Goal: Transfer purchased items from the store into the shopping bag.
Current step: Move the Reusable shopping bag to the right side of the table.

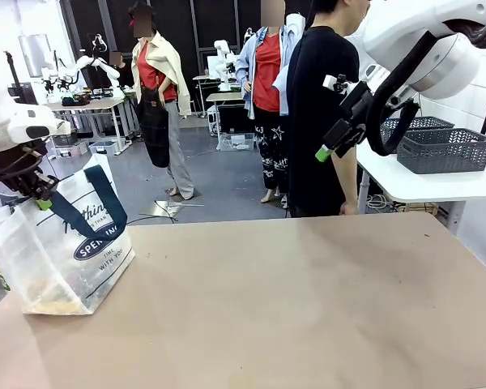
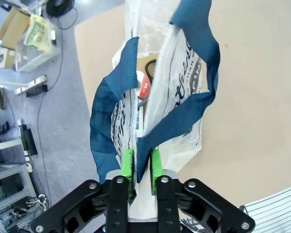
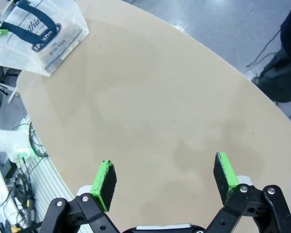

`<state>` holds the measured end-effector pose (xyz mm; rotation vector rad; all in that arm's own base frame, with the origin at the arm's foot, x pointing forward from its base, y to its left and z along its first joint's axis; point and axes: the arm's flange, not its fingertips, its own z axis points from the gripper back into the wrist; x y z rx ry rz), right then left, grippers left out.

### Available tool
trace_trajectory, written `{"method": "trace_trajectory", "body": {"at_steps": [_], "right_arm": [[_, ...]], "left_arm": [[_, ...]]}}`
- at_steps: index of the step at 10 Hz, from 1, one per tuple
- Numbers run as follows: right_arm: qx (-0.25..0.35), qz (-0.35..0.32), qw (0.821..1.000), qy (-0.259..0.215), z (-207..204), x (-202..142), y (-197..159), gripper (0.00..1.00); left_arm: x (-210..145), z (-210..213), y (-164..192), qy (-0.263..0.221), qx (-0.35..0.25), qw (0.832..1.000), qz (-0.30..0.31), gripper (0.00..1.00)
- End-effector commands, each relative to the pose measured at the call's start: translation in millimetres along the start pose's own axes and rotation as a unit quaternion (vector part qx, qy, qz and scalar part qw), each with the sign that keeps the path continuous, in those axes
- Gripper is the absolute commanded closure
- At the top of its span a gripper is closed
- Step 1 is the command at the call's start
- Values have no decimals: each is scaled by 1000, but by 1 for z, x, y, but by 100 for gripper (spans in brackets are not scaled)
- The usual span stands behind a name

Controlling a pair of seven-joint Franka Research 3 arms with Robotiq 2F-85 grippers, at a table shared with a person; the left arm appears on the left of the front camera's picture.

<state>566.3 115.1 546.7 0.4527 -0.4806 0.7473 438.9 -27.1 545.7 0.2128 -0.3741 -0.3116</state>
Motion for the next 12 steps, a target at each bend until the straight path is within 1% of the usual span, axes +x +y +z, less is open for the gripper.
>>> {"method": "trace_trajectory", "body": {"at_steps": [1,2,8,12], "right_arm": [[1,-5,1000,8,1,4,-1,0],[1,-5,1000,8,1,4,-1,0],[1,-5,1000,8,1,4,-1,0],[1,-5,1000,8,1,4,-1,0]], "left_arm": [[6,2,5,-3,18,1000,-8,16],[7,5,8,-5,23,1000,-4,0],[14,25,17,-26,28,999,-4,0],[26,46,16,-51,26,998,-24,0]]}}
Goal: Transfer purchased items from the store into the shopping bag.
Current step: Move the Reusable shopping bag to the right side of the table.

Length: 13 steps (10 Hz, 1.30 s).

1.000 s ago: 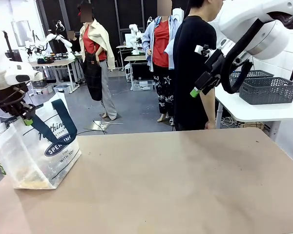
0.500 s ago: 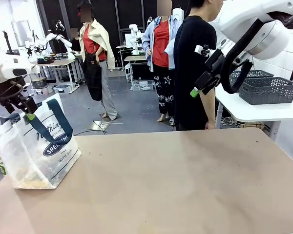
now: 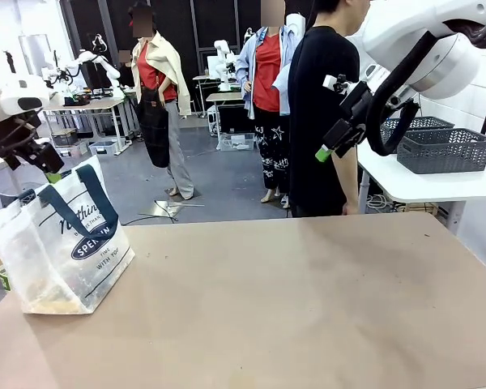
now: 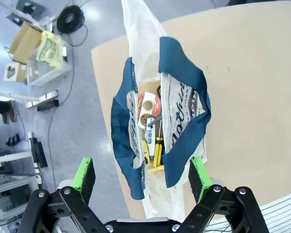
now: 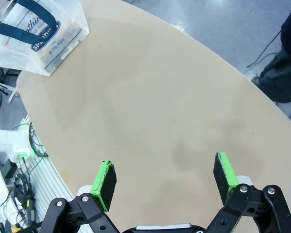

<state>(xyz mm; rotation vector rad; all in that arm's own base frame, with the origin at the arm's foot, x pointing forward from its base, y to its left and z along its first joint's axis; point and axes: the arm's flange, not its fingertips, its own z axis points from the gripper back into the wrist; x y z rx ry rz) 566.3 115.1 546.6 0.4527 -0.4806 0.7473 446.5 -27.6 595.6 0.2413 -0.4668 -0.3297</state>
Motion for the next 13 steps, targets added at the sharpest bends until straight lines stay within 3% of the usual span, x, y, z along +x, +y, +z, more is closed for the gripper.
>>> {"method": "trace_trajectory", "body": {"at_steps": [1,4,6,8,11,13], "right_arm": [[1,-5,1000,8,2,4,-1,0],[1,-5,1000,8,2,4,-1,0],[1,-5,1000,8,2,4,-1,0],[1,-5,1000,8,2,4,-1,0],[1,-5,1000,8,2,4,-1,0],[1,-5,1000,8,2,4,-1,0]], "left_arm": [[9,12,2,-31,-39,998,-23,0],[35,28,3,-130,-150,978,-67,0],[53,29,-3,-214,-172,955,-109,0],[67,23,-10,-285,-266,910,-142,0],[84,2,-23,-345,-312,858,-216,0],[93,-13,-34,-307,-350,849,-250,0]]}}
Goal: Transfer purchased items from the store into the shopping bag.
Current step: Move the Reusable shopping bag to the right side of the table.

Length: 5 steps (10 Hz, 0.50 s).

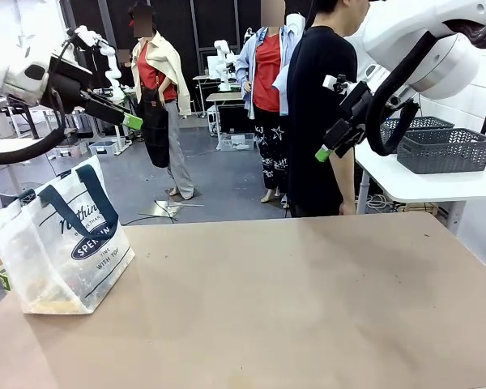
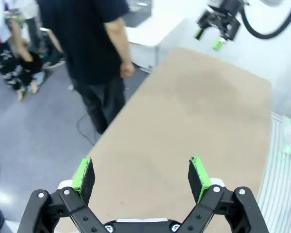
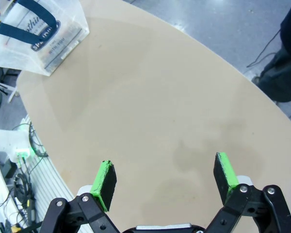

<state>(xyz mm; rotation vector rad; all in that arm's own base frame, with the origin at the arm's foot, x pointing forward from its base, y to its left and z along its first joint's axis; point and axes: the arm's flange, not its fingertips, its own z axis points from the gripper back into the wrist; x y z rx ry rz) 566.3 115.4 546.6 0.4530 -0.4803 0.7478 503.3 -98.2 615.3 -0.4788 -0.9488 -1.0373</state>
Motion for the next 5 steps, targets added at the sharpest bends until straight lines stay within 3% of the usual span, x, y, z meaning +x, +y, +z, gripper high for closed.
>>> {"method": "trace_trajectory", "body": {"at_steps": [1,3,5], "right_arm": [[1,-5,1000,8,2,4,-1,0],[1,-5,1000,8,2,4,-1,0],[1,-5,1000,8,2,4,-1,0]], "left_arm": [[-8,-14,18,47,-47,998,0,0],[-19,-26,11,88,-76,993,5,0],[-22,-30,6,97,-87,992,-5,0]]}}
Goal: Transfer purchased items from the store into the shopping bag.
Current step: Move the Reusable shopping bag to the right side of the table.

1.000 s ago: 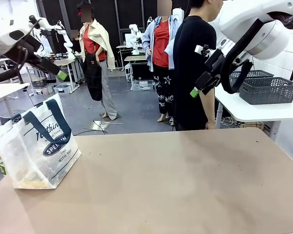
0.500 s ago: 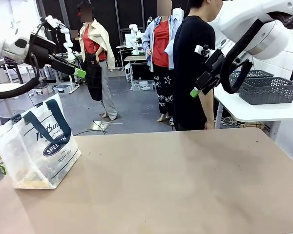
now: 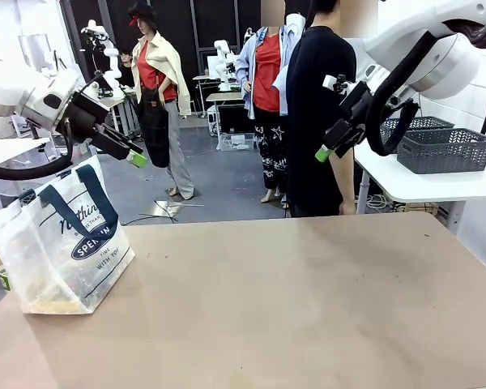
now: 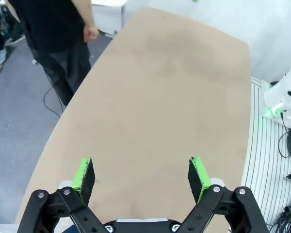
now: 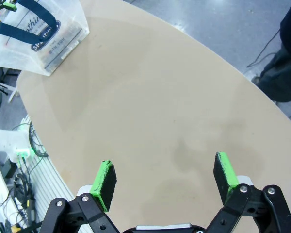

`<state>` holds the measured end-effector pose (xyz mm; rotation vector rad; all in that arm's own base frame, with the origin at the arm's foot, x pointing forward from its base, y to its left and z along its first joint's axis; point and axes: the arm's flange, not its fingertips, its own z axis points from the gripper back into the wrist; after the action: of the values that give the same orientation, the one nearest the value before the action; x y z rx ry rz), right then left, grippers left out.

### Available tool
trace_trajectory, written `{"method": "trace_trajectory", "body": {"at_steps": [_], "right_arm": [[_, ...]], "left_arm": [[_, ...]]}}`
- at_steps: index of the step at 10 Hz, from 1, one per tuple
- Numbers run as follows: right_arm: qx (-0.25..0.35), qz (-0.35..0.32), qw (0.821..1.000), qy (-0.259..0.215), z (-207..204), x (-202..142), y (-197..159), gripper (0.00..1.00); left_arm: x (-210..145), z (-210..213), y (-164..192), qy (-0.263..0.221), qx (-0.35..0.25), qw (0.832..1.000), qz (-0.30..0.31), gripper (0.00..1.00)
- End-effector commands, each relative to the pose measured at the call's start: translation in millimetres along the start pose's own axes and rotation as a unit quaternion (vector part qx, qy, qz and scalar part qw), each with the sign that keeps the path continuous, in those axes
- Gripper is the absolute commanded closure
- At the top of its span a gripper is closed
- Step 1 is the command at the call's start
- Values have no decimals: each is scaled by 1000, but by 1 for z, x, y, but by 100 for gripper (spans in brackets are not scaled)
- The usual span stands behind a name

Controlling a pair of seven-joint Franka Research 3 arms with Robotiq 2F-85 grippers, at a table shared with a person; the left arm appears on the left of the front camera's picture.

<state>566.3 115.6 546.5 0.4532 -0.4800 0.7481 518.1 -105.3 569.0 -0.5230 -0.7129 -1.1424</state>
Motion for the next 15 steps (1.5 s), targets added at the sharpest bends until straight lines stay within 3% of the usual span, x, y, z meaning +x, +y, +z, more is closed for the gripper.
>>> {"method": "trace_trajectory", "body": {"at_steps": [1,15], "right_arm": [[1,-5,1000,8,2,4,-1,0],[1,-5,1000,8,2,4,-1,0]], "left_arm": [[9,8,-3,14,9,1000,-2,0],[0,0,0,0,0,1000,0,0]]}}
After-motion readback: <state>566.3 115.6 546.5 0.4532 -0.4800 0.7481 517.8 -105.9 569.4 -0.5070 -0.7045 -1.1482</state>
